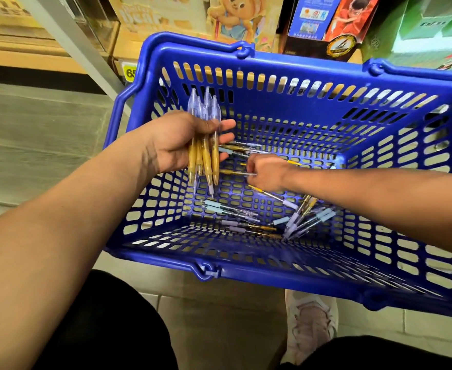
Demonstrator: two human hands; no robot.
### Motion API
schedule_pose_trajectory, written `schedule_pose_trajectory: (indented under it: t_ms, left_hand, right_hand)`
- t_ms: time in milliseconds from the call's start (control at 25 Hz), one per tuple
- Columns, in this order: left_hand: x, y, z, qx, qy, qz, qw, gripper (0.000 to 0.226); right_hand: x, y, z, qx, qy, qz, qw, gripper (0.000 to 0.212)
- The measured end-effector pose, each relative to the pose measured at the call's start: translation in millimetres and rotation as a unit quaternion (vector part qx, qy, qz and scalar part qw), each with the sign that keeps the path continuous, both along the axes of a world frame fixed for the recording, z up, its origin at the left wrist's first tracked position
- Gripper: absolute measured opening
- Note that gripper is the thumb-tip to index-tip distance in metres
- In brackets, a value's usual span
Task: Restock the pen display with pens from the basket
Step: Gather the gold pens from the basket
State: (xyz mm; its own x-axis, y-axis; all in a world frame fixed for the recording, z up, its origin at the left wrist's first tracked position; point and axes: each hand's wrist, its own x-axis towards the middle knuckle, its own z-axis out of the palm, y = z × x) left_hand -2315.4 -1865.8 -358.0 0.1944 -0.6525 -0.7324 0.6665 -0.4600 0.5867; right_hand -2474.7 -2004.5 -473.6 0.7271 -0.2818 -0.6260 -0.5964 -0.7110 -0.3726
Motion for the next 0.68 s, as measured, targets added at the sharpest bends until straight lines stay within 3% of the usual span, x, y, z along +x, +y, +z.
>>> schedule_pose_trajectory:
  t_ms: [200,400,680]
  left_hand:
    - [-1.6,-1.6,-0.8,-0.011,-0.029,-0.005,1.000,0.014]
    - [-2.3,1.1,-4.4,0.031,-0.024,-0.012,0.999,0.024]
    - [-1.9,1.2,-3.0,0.013,0.008,-0.008,1.000,0.028]
  right_hand:
    - [4.7,-24.4,22.7,0.159,-0.130,-0.141,0.968,0.020]
    - [10.3,-37.3,41.8,0.362,-0.200,-0.279,0.867,0.023]
    - [29.3,-24.8,66.5,0.491,-0.225,-0.264,0.799,0.025]
